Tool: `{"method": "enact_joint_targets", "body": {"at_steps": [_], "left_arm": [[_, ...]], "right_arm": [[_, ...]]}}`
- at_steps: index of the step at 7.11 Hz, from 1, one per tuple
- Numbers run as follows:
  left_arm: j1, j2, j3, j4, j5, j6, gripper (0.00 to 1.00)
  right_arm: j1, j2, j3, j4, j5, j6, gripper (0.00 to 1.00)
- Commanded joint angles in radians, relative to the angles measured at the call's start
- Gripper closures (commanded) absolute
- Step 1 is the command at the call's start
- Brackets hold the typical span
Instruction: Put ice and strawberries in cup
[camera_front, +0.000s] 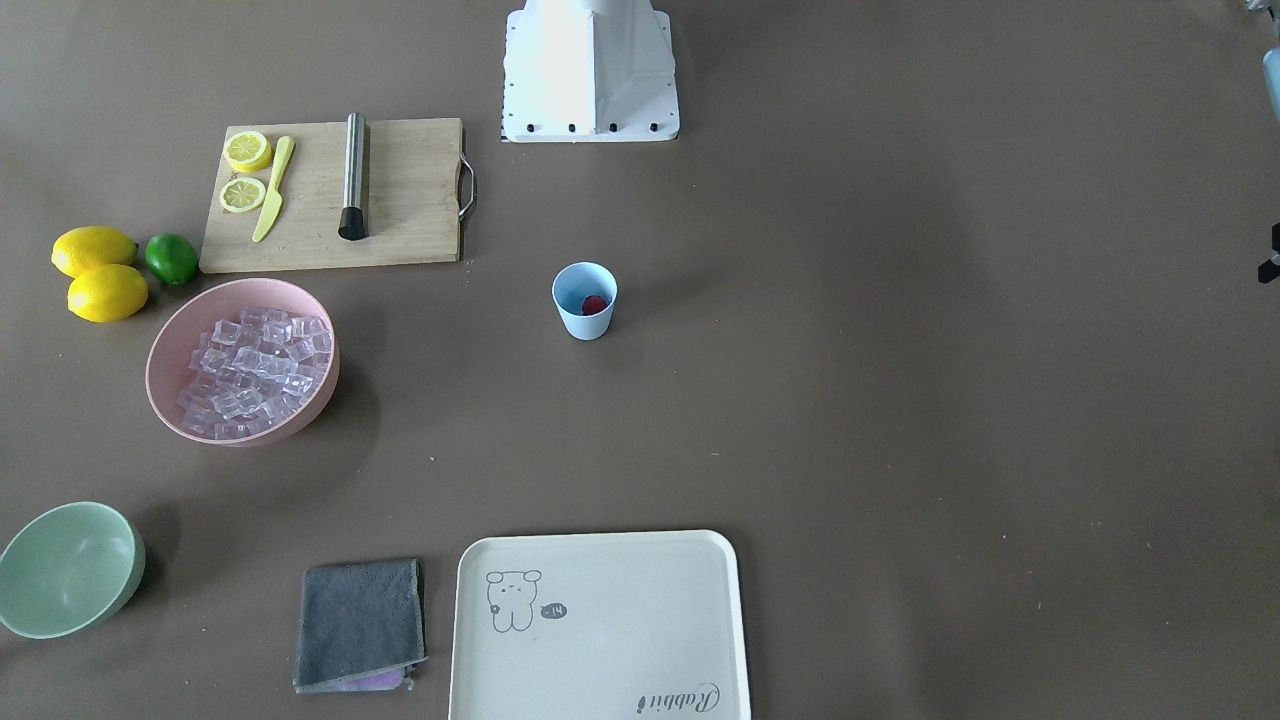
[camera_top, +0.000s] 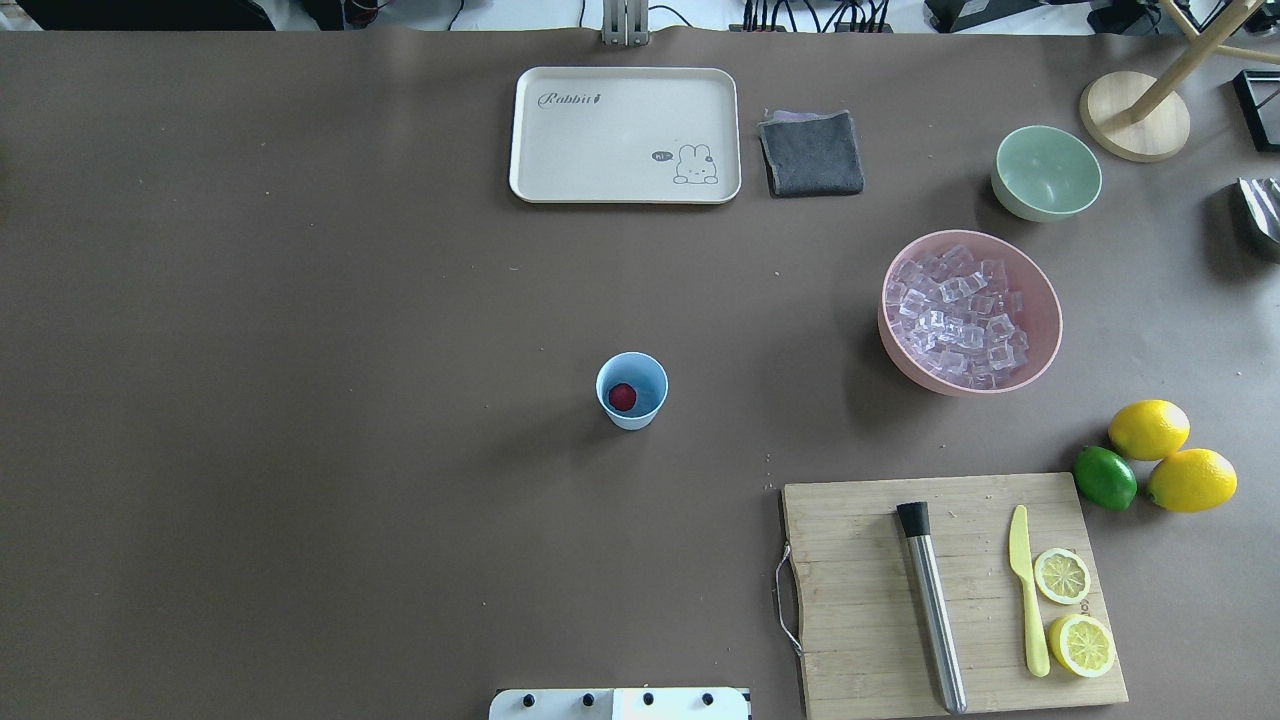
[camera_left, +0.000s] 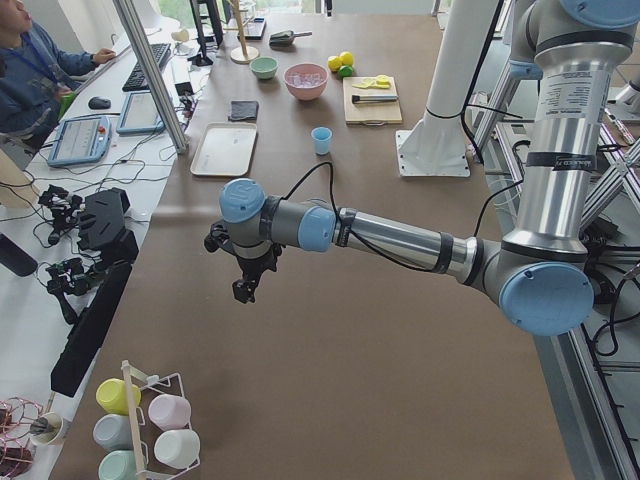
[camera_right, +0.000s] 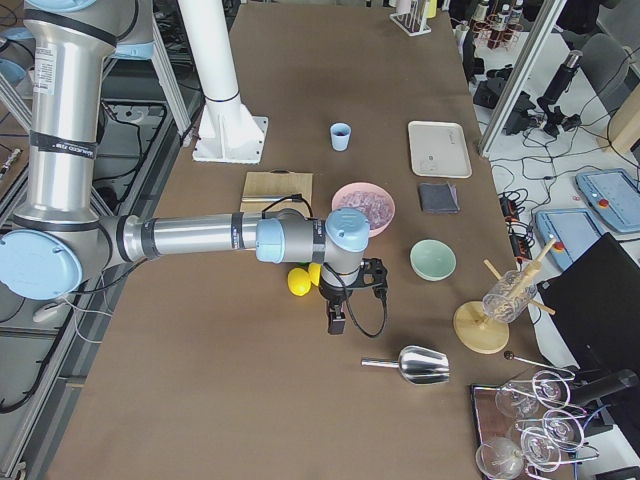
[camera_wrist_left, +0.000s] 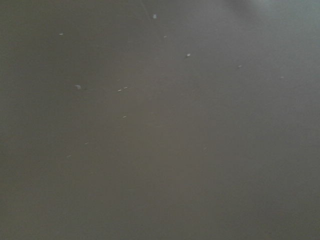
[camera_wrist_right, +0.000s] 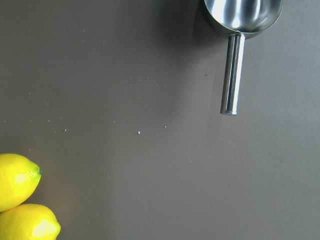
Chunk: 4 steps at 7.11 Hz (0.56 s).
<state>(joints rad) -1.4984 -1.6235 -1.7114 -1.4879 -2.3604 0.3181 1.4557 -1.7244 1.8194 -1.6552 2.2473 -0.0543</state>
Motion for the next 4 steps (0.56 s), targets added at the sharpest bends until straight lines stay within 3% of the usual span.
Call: {"method": "enact_joint_targets", "body": {"at_steps": [1, 4], "left_arm": [[-0.066, 0.100, 0.018, 0.026, 0.007, 0.079, 0.03], [-0.126, 0.122, 0.038, 0.017, 0.016, 0.069, 0.03]], "right_arm": [[0.000, 0.000, -0.002, -0.001, 0.000, 0.001, 0.00], [0.000, -0.001, -0.002, -0.001, 0.002, 0.004, 0.00]]}}
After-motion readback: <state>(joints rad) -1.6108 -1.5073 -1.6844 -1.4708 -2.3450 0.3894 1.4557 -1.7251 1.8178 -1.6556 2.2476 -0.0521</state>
